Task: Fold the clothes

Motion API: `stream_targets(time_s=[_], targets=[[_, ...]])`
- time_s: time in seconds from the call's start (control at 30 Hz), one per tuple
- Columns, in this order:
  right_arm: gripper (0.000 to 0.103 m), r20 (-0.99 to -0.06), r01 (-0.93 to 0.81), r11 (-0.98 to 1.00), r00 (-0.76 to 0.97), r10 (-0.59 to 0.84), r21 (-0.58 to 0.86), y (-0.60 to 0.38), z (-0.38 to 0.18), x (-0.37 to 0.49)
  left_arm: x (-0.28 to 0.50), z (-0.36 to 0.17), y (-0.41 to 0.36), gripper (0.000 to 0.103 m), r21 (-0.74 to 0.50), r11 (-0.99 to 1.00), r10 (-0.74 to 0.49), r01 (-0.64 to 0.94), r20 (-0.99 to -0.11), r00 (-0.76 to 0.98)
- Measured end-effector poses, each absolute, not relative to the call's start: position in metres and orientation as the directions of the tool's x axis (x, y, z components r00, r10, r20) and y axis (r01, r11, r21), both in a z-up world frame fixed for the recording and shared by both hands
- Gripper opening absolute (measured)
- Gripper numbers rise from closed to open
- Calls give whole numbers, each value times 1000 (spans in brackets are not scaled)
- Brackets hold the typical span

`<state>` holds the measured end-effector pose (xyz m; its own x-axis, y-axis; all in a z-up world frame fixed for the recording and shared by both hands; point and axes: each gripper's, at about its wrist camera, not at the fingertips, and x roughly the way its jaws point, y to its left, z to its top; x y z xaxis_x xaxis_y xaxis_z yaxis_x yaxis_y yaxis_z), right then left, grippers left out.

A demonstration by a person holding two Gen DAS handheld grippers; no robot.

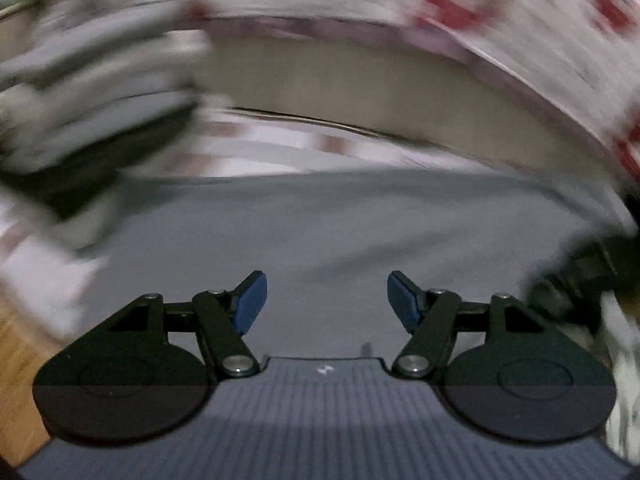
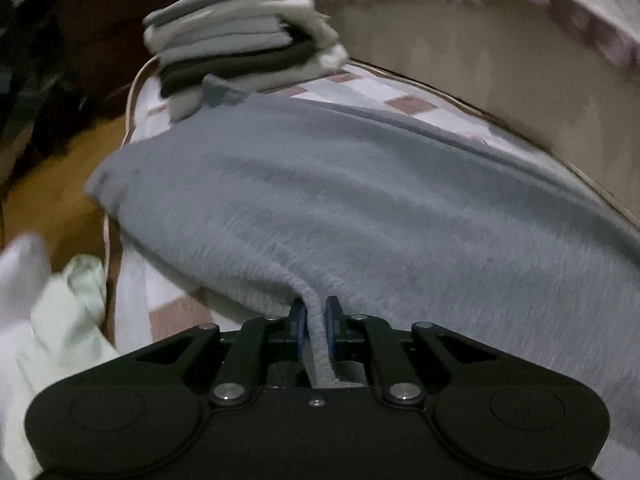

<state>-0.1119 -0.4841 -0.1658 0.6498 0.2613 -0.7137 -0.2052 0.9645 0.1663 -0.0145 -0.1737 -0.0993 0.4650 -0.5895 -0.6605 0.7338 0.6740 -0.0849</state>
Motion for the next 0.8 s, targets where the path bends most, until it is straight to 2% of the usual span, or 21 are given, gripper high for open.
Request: stream_targets(time_s=[0.1,0.27,0.37,0.43,0.47,0.5,0.53,0.6,0.63,0.67,0.7,0.73,0.8], targets=[[10,-703,-157,961,656,273,227,-492,-161,-109,-40,-124,-218,67,21,563,-584,826,-697,416],[9,-707,-159,963,655,269,219,-493,-158,-102,-65,-158,-266,68,147,428,-547,892,-743,385],[9,-701,-163,959,655,281,232,-497,-156,-100,-82,-166,-274,77,279,321,-542,905,-730,417],[9,-698,-167,956,655,290,240,-501,-154,-99,-90,-171,-277,79,351,261,-536,900,-723,437],[9,-696,-171,955,655,294,242,-502,-153,-99,-92,-173,-277,70,374,236,-533,897,-722,441],[9,-696,-172,954,654,297,245,-503,-153,-99,-88,-175,-277,56,377,249,-522,892,-723,452],[9,-695,-174,953,653,300,248,-503,-152,-99,-76,-173,-278,23,346,290,-503,892,-738,450],[11,-696,-203,953,651,304,227,-499,-151,-101,-48,-165,-280,17,234,388,-493,891,-764,415],[18,-695,-222,955,655,297,199,-494,-150,-105,-33,-158,-278,16,158,441,-513,884,-763,392],[20,-696,-232,960,664,273,156,-487,-149,-111,-22,-152,-278,16,110,476,-527,872,-758,383],[32,-693,-242,964,675,251,113,-478,-147,-119,-13,-146,-279,16,81,501,-532,862,-756,380],[49,-690,-252,965,686,230,71,-470,-145,-127,-4,-140,-281,16,58,523,-533,850,-756,379],[64,-672,-269,962,721,170,-45,-452,-145,-148,5,-135,-292,15,45,543,-526,838,-760,381]])
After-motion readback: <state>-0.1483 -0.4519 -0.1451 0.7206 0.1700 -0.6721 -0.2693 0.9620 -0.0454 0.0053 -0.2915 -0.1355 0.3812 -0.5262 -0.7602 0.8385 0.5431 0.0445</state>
